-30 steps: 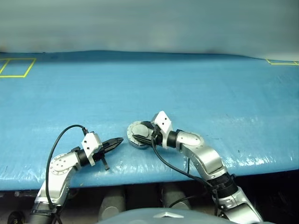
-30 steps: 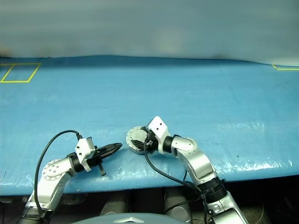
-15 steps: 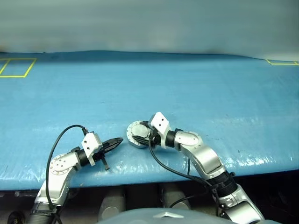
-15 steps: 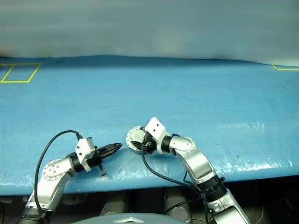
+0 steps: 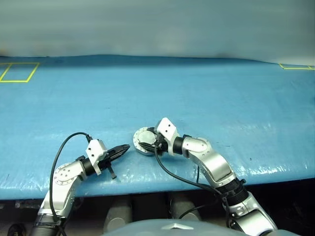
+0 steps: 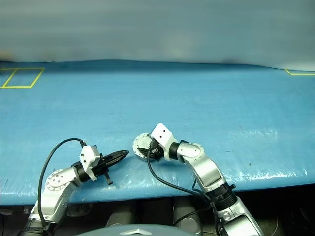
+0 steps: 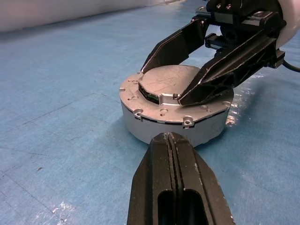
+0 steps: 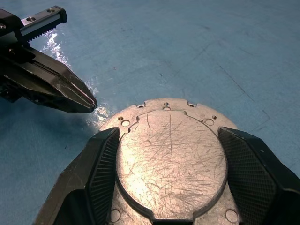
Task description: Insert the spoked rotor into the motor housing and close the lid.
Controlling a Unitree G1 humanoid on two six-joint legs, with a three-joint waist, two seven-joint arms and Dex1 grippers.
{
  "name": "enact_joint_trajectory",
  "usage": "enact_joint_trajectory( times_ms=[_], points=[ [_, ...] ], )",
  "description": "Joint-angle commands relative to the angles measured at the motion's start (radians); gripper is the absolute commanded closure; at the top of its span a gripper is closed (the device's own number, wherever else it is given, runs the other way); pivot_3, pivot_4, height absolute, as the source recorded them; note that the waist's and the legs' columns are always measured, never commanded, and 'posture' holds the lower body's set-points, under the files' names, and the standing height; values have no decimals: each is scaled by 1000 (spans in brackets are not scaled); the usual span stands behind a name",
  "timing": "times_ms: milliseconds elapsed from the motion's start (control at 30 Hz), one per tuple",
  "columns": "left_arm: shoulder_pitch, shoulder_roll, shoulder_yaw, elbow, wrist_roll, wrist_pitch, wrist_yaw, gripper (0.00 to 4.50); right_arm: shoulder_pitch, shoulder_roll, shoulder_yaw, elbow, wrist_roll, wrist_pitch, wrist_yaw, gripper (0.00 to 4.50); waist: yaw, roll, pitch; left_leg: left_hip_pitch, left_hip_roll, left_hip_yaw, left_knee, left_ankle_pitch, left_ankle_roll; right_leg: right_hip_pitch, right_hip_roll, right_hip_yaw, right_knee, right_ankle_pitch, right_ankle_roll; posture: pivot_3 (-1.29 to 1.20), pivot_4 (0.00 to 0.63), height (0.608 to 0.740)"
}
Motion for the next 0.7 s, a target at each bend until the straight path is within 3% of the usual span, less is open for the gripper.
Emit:
enact_joint_trajectory(
  times_ms=[33, 700],
  points=[
    [-13, -7, 23, -36, -20, 12, 20, 4500, 12, -32, 7, 41, -33, 36, -7, 1438, 1, 0, 0, 0, 0, 0, 0, 0, 0, 0, 0, 0, 0, 0, 0, 0, 150, 740],
    [-36, -32, 37, -78, -76, 99, 54, 4500, -14, -72, -2, 70, -41, -16, -3, 1438, 5, 0, 0, 0, 0, 0, 0, 0, 0, 1, 0, 0, -2, 0, 0, 0, 150, 740]
  ],
)
